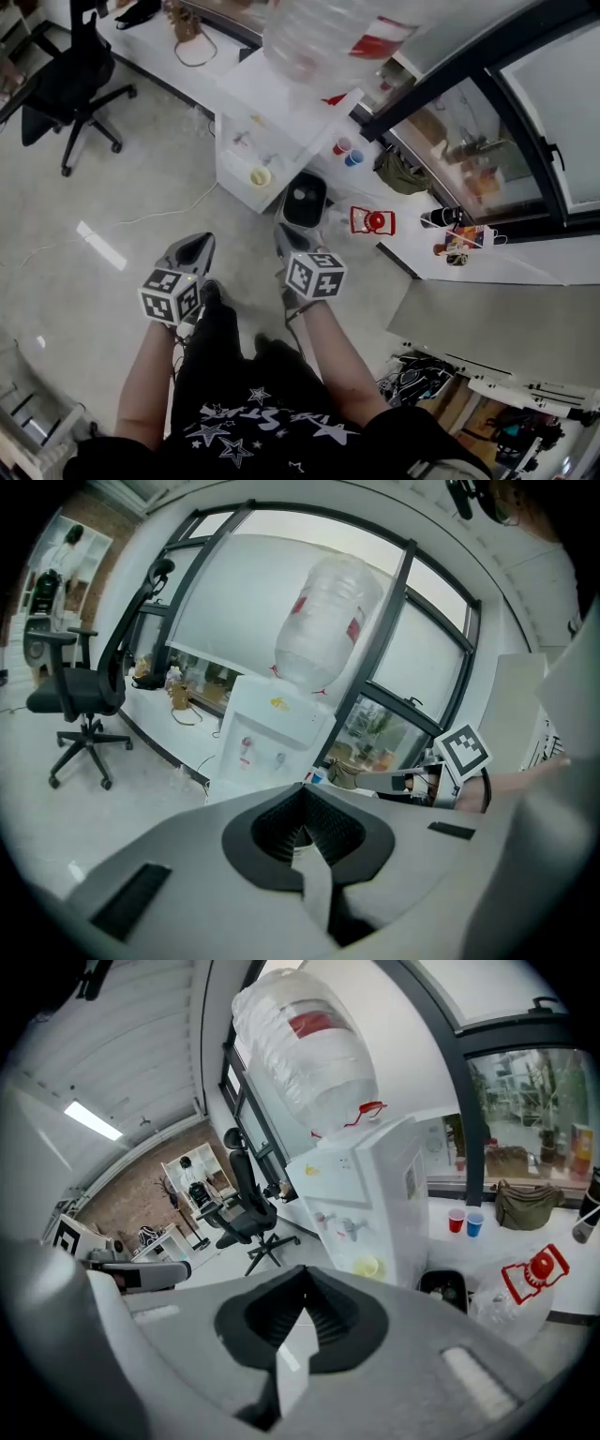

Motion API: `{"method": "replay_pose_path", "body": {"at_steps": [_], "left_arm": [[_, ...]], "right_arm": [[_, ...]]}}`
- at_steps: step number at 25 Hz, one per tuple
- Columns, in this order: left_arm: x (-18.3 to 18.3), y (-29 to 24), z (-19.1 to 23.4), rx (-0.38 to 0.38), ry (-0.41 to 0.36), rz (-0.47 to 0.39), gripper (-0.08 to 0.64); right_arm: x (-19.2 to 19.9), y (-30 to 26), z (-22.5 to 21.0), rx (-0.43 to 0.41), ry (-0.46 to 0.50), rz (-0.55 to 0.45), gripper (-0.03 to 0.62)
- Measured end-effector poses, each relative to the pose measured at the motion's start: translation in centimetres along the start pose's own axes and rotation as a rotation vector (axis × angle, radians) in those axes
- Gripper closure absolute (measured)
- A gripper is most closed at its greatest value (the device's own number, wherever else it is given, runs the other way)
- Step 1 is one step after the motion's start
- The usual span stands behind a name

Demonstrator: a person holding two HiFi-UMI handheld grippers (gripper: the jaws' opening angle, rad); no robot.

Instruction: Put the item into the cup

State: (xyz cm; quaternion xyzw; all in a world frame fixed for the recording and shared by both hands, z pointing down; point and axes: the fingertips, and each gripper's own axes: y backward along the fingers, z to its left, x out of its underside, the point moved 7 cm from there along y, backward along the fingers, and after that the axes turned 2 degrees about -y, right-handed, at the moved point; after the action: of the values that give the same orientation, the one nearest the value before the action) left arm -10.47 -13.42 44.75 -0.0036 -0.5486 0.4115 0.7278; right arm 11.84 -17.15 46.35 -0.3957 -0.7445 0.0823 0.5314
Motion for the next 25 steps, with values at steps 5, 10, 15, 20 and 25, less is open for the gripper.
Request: {"method": "replay_pose_path", "body": {"at_steps": [5,10,15,20,25], "left_arm": [[1.0,2.1,-4.2,-0.023,-0.016,-0.026,0.554],[1.1,4.0,-8.3,-0.046,-0.035,-0.079,0.555],[1.7,5.8,-11.6,-0.079,-0.043,-0.135,0.554],[3.4,8.3,-15.1,-0.111,-0.045,-0.176,0.555],[5.3,10.6,-18.7,-0.142,-0.041,-0.209,0.554]], "right_arm": [[0.1,4.1,0.2,-0.046,0.021,-0.032,0.592],[0.3,8.2,0.3,-0.085,0.050,-0.050,0.592],[1.1,11.3,0.1,-0.124,0.075,-0.060,0.592],[2.8,14.8,0.5,-0.163,0.105,-0.060,0.592],[3.9,19.0,0.9,-0.210,0.130,-0.082,0.592]]}}
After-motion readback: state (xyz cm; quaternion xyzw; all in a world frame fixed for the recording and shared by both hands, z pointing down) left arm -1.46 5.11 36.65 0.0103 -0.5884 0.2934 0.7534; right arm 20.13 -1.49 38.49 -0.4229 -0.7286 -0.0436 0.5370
